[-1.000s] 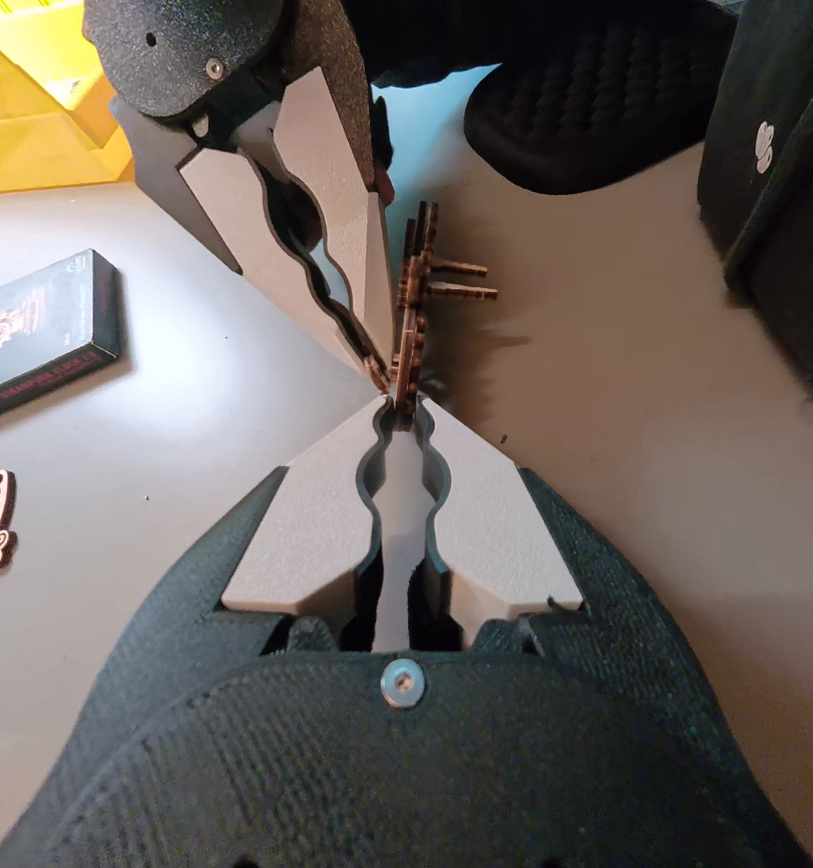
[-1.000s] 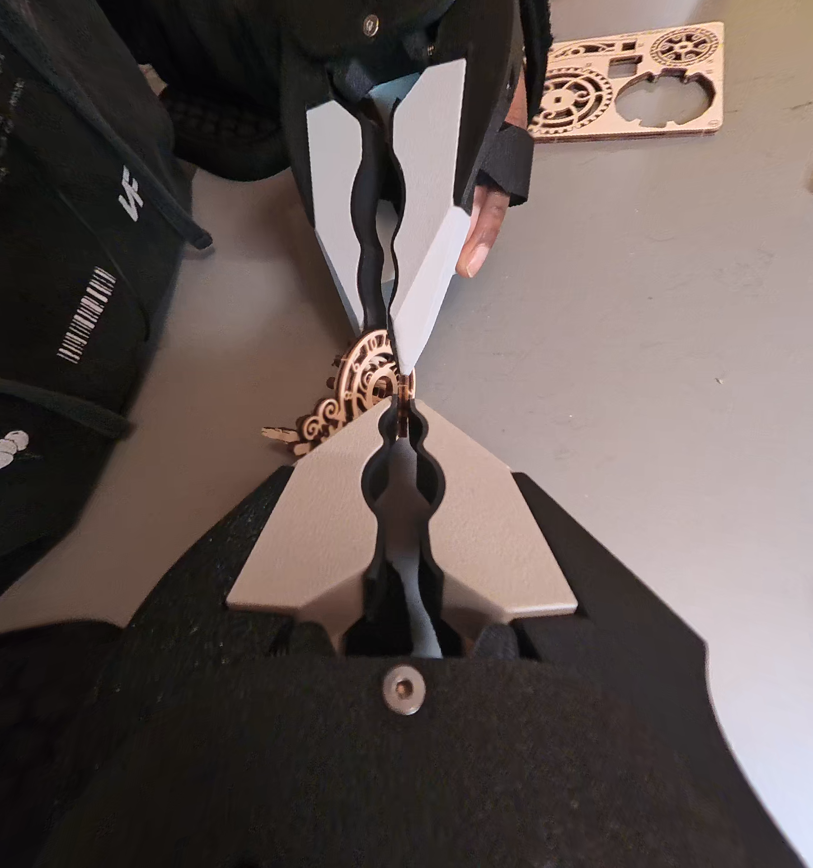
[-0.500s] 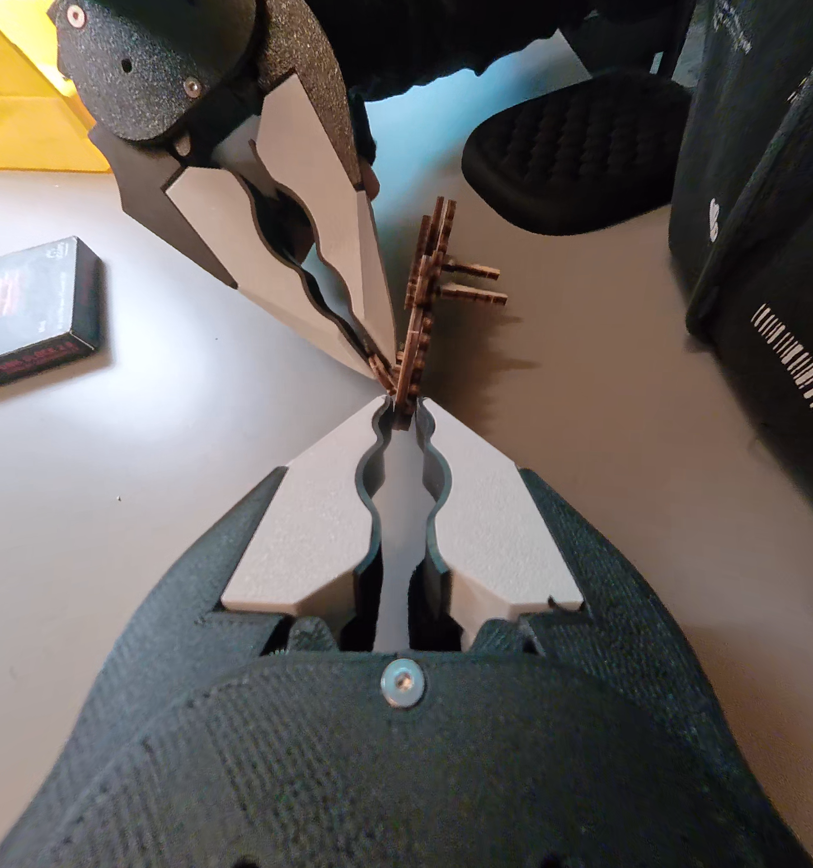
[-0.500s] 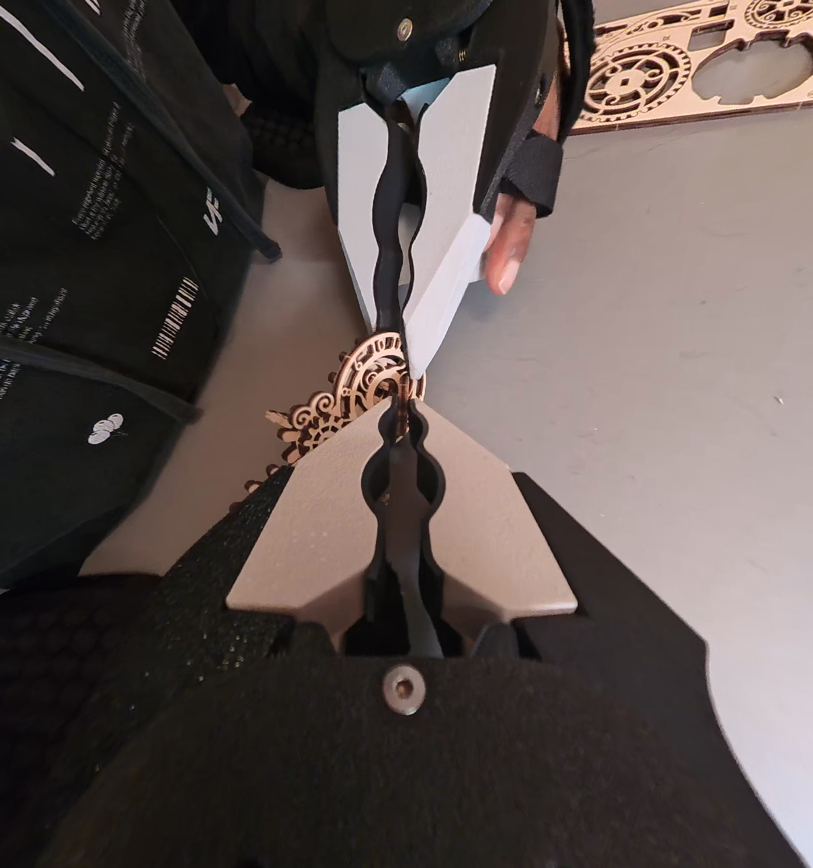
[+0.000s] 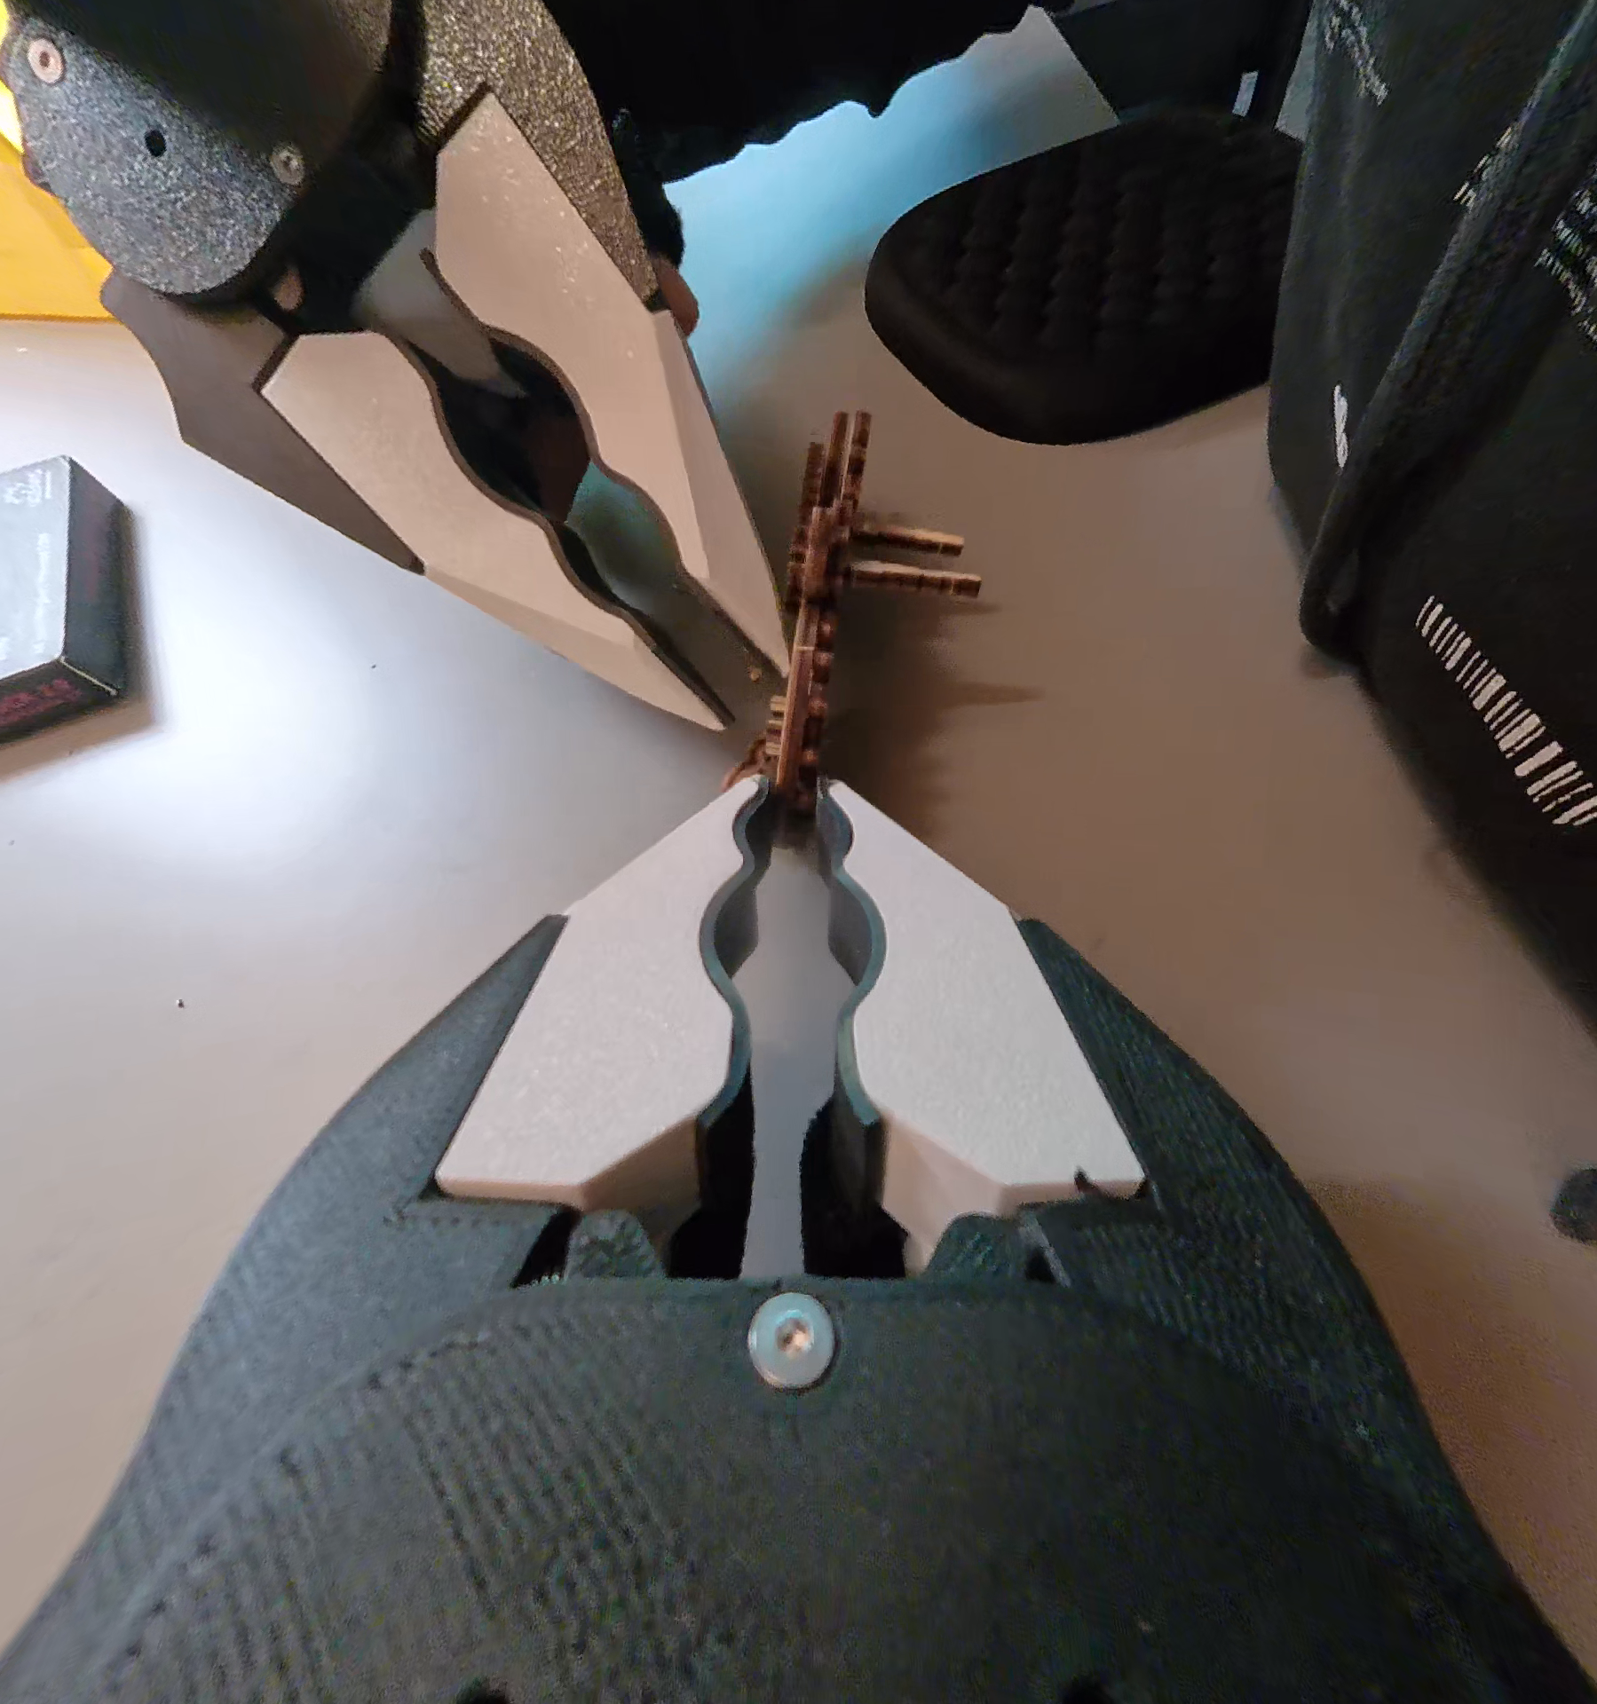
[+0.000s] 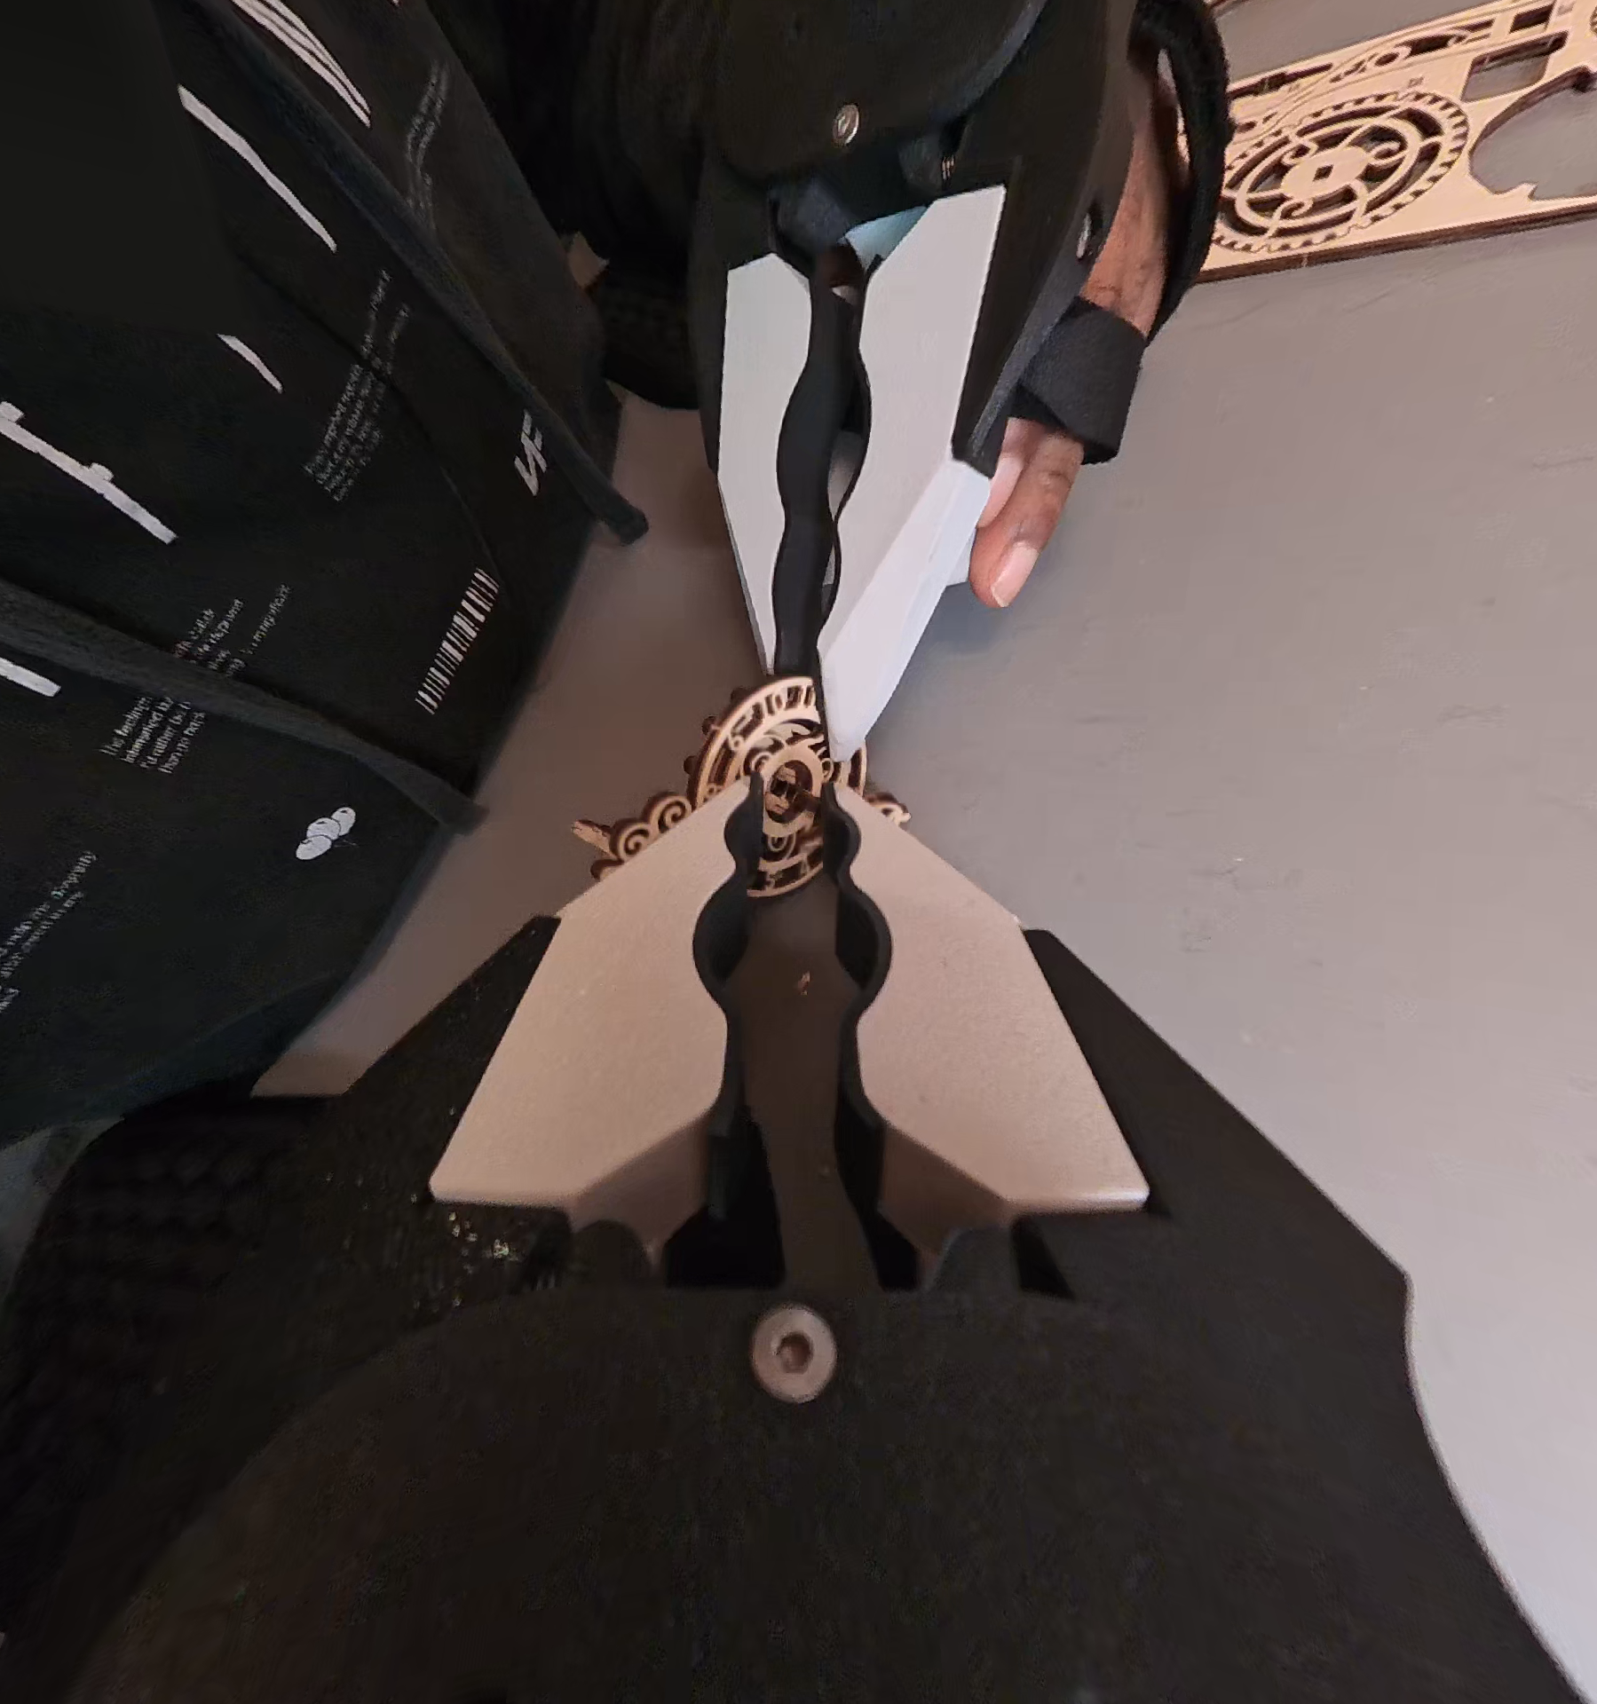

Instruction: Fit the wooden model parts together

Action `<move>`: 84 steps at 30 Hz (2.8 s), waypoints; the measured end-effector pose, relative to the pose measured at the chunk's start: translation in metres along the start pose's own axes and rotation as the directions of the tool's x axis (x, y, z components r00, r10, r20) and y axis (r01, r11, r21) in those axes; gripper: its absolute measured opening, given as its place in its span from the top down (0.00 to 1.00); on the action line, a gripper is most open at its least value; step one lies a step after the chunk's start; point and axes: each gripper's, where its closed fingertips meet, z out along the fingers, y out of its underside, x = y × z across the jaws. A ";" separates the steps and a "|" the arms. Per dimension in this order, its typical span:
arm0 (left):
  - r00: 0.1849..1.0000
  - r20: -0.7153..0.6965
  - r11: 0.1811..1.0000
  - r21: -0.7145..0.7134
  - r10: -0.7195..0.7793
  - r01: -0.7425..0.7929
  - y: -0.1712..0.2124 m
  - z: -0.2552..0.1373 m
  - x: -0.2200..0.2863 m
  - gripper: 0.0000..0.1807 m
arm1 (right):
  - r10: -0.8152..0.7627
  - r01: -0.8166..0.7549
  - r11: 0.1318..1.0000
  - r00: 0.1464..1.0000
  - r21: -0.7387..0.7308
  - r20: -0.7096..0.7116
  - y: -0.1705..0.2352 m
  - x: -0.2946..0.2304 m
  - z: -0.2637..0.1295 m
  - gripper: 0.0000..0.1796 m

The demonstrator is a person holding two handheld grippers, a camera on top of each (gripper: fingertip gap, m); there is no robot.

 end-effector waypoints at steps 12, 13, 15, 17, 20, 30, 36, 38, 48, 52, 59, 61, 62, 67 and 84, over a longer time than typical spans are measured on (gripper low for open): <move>0.997 -0.060 0.999 -0.018 0.040 -0.041 0.004 -0.006 0.009 0.97 | -0.029 -0.008 0.980 0.983 -0.200 -0.181 0.026 0.016 -0.011 0.94; 0.996 -0.041 0.997 -0.022 0.074 -0.075 0.004 -0.007 0.009 0.97 | -0.027 -0.020 0.975 0.978 -0.222 -0.207 0.029 0.016 -0.012 0.94; 0.985 0.018 0.984 -0.049 0.172 -0.171 0.003 -0.007 0.006 0.97 | -0.020 -0.039 0.967 0.973 -0.252 -0.230 0.032 0.011 -0.011 0.92; 0.970 0.056 0.970 -0.068 0.236 -0.232 0.001 -0.007 0.006 0.97 | -0.032 -0.045 0.962 0.962 -0.271 -0.270 0.033 0.007 -0.010 0.91; 0.934 0.121 0.940 -0.103 0.336 -0.325 0.000 -0.008 0.002 0.97 | -0.005 -0.063 0.978 0.946 -0.198 -0.323 0.024 0.000 -0.015 0.90; 0.776 0.310 0.835 -0.253 0.548 -0.489 -0.016 -0.019 -0.013 0.97 | 0.027 -0.020 1.000 0.869 0.019 -0.493 -0.022 -0.012 -0.029 0.73; 0.856 0.309 0.907 -0.219 0.414 -0.360 -0.019 -0.022 -0.018 0.97 | -0.376 0.236 0.927 0.607 -0.292 -0.700 -0.024 -0.008 -0.011 0.89; 0.862 0.323 0.918 -0.210 0.391 -0.338 -0.020 -0.025 -0.021 0.97 | -0.501 0.293 0.866 0.476 -0.406 -0.723 -0.025 -0.002 -0.014 0.97; 0.886 0.038 0.828 0.376 -0.462 0.416 -0.046 -0.070 -0.047 0.79 | -0.673 0.374 0.675 -0.041 -0.636 -0.739 -0.049 -0.010 -0.050 0.97; 0.443 -0.610 0.243 0.385 -0.657 0.890 -0.064 -0.078 -0.046 0.83 | -0.736 0.349 0.544 -0.238 -0.763 -0.634 -0.057 -0.014 -0.052 0.98; 0.290 -0.672 0.146 0.264 -0.681 0.953 -0.057 -0.047 -0.031 0.93 | -0.802 0.343 0.435 -0.274 -0.833 -0.532 -0.051 -0.008 -0.033 0.98; 0.274 -0.668 0.141 0.248 -0.691 0.958 -0.053 -0.047 -0.031 0.94 | -0.805 0.339 0.440 -0.261 -0.831 -0.533 -0.049 -0.006 -0.030 0.97; 0.284 -0.655 0.147 0.256 -0.701 0.955 -0.051 -0.046 -0.031 0.94 | -0.803 0.339 0.450 -0.251 -0.826 -0.540 -0.048 -0.005 -0.029 0.97; 0.339 -0.592 0.126 0.372 -0.731 0.920 -0.040 -0.073 -0.054 0.98 | -0.650 0.363 0.697 -0.045 -0.618 -0.759 -0.054 -0.019 -0.035 0.91; 0.343 -0.440 0.163 0.395 -0.830 0.904 -0.004 -0.075 -0.065 0.97 | 0.080 -0.353 0.913 0.648 -0.206 -0.757 0.035 0.020 0.003 0.92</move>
